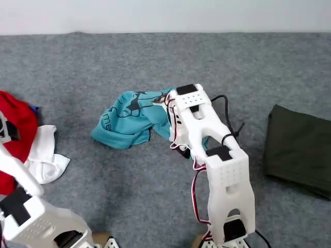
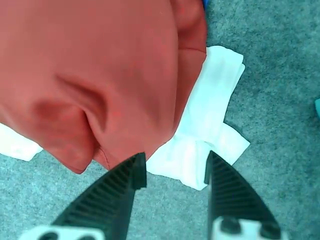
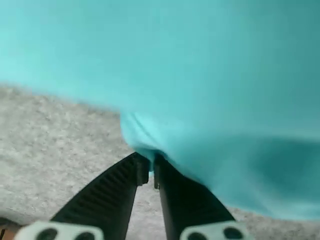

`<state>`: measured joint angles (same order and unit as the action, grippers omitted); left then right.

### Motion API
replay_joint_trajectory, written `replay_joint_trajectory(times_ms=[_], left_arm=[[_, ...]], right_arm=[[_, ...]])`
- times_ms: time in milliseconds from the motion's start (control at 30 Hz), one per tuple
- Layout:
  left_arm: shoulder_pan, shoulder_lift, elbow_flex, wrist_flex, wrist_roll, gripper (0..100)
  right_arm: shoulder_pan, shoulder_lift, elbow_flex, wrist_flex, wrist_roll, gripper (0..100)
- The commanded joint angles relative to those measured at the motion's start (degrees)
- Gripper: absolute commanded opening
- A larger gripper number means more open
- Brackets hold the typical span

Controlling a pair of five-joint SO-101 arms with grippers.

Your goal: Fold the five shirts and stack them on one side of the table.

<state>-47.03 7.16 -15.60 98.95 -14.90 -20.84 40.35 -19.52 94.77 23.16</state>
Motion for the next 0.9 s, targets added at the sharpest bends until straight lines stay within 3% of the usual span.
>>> replay_joint_trajectory(times_ms=[0, 200, 667, 867], left_arm=[[-0.3, -0.4, -1.6, -0.1, 0.2, 20], [0.0, -0.4, -1.6, -0.1, 0.2, 20], [0.2, -0.4, -1.6, -0.2, 0.3, 20], [0.7, -0.4, -1.6, -0.2, 0.3, 20]], right_arm=[[-0.2, -0.5, -8.5, 6.6, 1.9, 1.0], [-0.8, -11.3, -11.3, 8.3, 5.2, 1.0], [-10.6, -38.1, 4.0, 8.4, 6.8, 1.0], [-16.7, -45.4, 1.4, 8.3, 6.9, 1.0]])
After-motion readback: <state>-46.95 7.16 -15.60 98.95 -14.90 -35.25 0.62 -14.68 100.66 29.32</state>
